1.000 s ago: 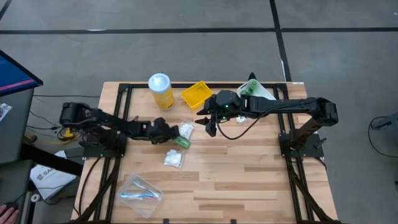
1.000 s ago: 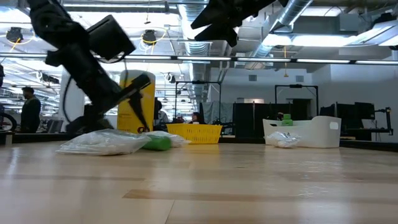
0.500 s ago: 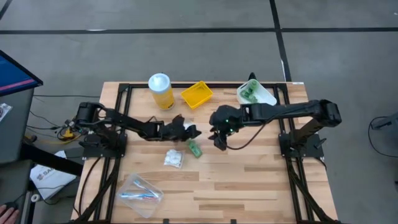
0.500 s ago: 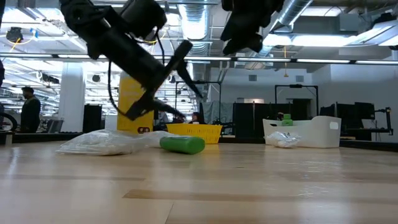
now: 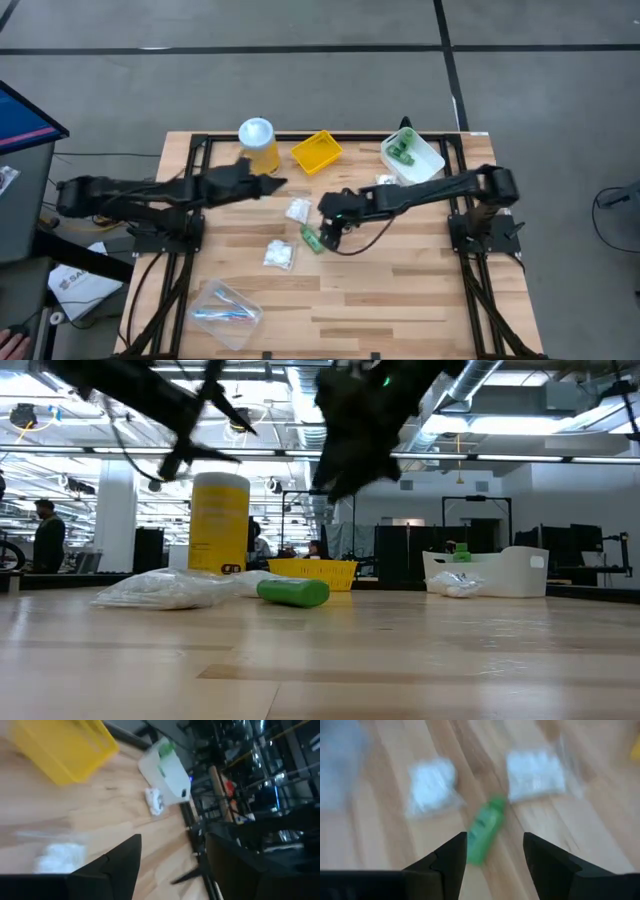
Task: Pick & Place Travel size toiletries
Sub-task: Put the green shampoo bottle into the white bin
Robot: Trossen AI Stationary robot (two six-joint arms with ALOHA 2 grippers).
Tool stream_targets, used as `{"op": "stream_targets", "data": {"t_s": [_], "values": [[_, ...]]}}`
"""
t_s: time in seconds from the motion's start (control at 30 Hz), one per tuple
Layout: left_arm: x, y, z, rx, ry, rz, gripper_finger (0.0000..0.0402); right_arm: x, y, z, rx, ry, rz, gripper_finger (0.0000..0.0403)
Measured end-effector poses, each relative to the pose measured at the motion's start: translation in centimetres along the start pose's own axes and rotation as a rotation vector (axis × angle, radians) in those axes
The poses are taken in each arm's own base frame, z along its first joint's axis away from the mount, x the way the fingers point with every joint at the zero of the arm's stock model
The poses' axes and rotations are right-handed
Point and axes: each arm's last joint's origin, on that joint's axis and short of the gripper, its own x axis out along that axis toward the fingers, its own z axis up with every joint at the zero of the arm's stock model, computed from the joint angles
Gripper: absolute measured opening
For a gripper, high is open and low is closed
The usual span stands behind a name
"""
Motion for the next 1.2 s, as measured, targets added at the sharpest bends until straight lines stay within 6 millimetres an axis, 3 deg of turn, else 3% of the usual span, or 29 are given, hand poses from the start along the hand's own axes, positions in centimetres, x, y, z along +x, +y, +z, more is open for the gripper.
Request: {"op": "stream_targets", "data": {"t_s": [0.2,0.4,0.67,0.83,1.2], "values": [[-3.8,1.3,0.8,-0.019,-0.066,-0.030,0.0207,5.7,0.5,1.0,-0.054,0.125,-0.052,0.0229],[-5.2,2.3,0.8,-0.051,-0.076,-0.056,0.0199,9.7,0.4,2.5,-0.058,0.227,-0.099,0.0244],[-5.6,2.2,0.9,-0.054,-0.067,-0.075,0.0192,11.5,0.5,4.6,-0.057,0.187,-0.111,0.0244],[-5.9,2.3,1.1,-0.036,-0.095,-0.066,0.0180,12.8,-0.2,3.8,-0.058,0.259,-0.140,0.0244],[-8.6,2.1,2.3,0.002,-0.216,-0.137,0.0074,13.0,-0.2,3.4,-0.060,0.283,-0.142,0.0236]]}}
